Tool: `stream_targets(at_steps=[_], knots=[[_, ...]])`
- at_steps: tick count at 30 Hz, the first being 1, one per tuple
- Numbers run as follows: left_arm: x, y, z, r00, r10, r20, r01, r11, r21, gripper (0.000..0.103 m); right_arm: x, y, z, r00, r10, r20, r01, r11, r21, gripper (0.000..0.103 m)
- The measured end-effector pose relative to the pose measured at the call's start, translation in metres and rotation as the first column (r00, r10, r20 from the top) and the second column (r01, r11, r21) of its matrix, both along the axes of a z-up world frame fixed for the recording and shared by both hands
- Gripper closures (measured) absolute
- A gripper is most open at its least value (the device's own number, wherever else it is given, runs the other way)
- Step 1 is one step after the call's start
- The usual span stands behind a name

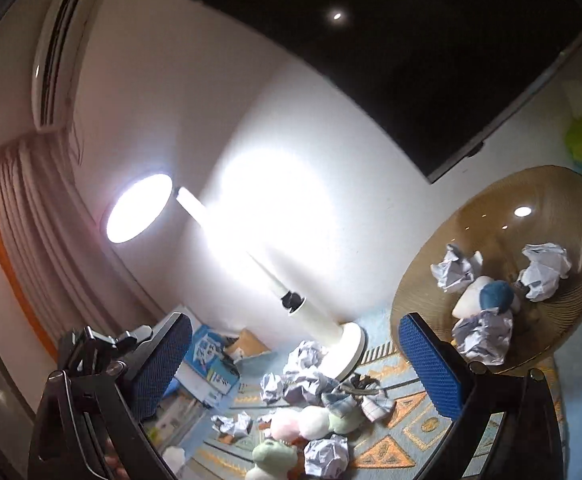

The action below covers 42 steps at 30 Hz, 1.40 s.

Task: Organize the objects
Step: 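Withdraw both open tools from the bowl back toward the paper balls, then grasp a paper ball with the left tool while the right tool grasps another paper ball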

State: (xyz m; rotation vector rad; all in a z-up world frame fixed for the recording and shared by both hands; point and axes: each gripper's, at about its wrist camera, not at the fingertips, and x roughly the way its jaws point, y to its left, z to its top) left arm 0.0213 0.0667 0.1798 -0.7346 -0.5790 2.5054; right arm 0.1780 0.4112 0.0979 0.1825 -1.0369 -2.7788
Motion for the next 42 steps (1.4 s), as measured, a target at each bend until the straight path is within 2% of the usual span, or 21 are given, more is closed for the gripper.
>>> stream_targets(at_steps=[2,4,5,6,7,8,9,10,11,12,14,16,19,21,24,26,28,30,31,33,42], knots=[[-0.002,-0.033,0.002,0.991,0.094,-0.099,-0.11,0.979,-0.172,0.001,-0.015,-0.027,0.001,0.996,0.057,0.063,-0.062,0.995,0.082,0.0],[-0.01,-0.06,-0.007,0.965,0.178,-0.193,-0.237,0.908,-0.345,0.001,-0.031,-0.052,-0.006,0.984,0.112,0.142,-0.131,0.983,0.13,0.0],[-0.017,-0.073,-0.015,0.945,0.229,-0.231,-0.311,0.849,-0.428,0.0,-0.04,-0.063,-0.012,0.972,0.133,0.192,-0.162,0.977,0.142,0.0],[-0.025,-0.088,-0.023,0.926,0.285,-0.249,-0.375,0.772,-0.512,0.0,-0.044,-0.072,-0.022,0.958,0.149,0.245,-0.188,0.971,0.148,0.0],[-0.035,-0.102,-0.034,0.906,0.346,-0.243,-0.422,0.694,-0.584,0.0,-0.054,-0.081,-0.031,0.941,0.156,0.3,-0.209,0.966,0.151,0.0],[-0.046,-0.117,-0.045,0.889,0.4,-0.224,-0.445,0.632,-0.635,0.0,-0.064,-0.088,-0.04,0.919,0.16,0.361,-0.229,0.961,0.157,0.0],[-0.055,-0.135,-0.054,0.883,0.428,-0.192,-0.439,0.612,-0.658,0.0,-0.071,-0.095,-0.049,0.89,0.156,0.428,-0.251,0.952,0.174,0.0],[-0.061,-0.152,-0.063,0.888,0.434,-0.151,-0.419,0.631,-0.653,0.0,-0.08,-0.101,-0.057,0.856,0.145,0.496,-0.274,0.941,0.197,0.0],[-0.063,-0.166,-0.07,0.899,0.424,-0.108,-0.392,0.672,-0.628,0.0,-0.087,-0.105,-0.063,0.827,0.135,0.546,-0.295,0.93,0.218,0.0],[-0.066,-0.179,-0.078,0.909,0.413,-0.063,-0.366,0.715,-0.595,0.0,-0.091,-0.103,-0.069,0.812,0.124,0.57,-0.303,0.925,0.23,0.0],[-0.07,-0.194,-0.093,0.916,0.4,-0.003,-0.335,0.762,-0.554,0.0,-0.092,-0.098,-0.076,0.801,0.099,0.59,-0.287,0.929,0.234,0.0],[-0.076,-0.198,-0.106,0.924,0.383,0.019,-0.304,0.762,-0.572,0.0,-0.092,-0.089,-0.08,0.791,0.077,0.607,-0.265,0.937,0.226,0.0],[-0.086,-0.174,-0.124,0.943,0.333,0.028,-0.229,0.706,-0.67,0.0,-0.092,-0.077,-0.086,0.773,0.043,0.633,-0.233,0.947,0.221,0.0],[-0.091,-0.156,-0.134,0.964,0.263,0.036,-0.165,0.698,-0.697,0.0,-0.094,-0.074,-0.089,0.757,0.036,0.652,-0.236,0.946,0.221,0.0],[-0.101,-0.147,-0.148,0.978,0.186,0.092,-0.078,0.74,-0.668,0.0,-0.099,-0.085,-0.097,0.72,0.039,0.692,-0.289,0.925,0.248,0.0],[-0.113,-0.142,-0.16,0.979,0.139,0.146,-0.015,0.772,-0.635,0.0,-0.102,-0.1,-0.105,0.694,0.021,0.72,-0.342,0.889,0.304,0.0],[-0.125,-0.137,-0.171,0.97,0.125,0.21,0.035,0.779,-0.626,0.001,-0.103,-0.119,-0.109,0.693,-0.05,0.719,-0.369,0.832,0.414,0.0],[-0.138,-0.138,-0.175,0.96,0.102,0.26,0.069,0.815,-0.575,0.001,-0.105,-0.138,-0.117,0.691,-0.14,0.709,-0.386,0.758,0.526,0.0],[-0.143,-0.138,-0.175,0.96,0.106,0.259,0.062,0.822,-0.566,0.001,-0.103,-0.144,-0.117,0.718,-0.156,0.678,-0.373,0.737,0.564,0.0],[-0.153,-0.135,-0.177,0.958,0.121,0.259,0.056,0.808,-0.586,0.0,-0.105,-0.147,-0.119,0.715,-0.136,0.686,-0.384,0.743,0.548,0.0],[-0.18,-0.126,-0.176,0.956,0.13,0.262,0.05,0.811,-0.583,0.0,-0.112,-0.145,-0.119,0.709,-0.16,0.686,-0.355,0.76,0.545,0.0]])
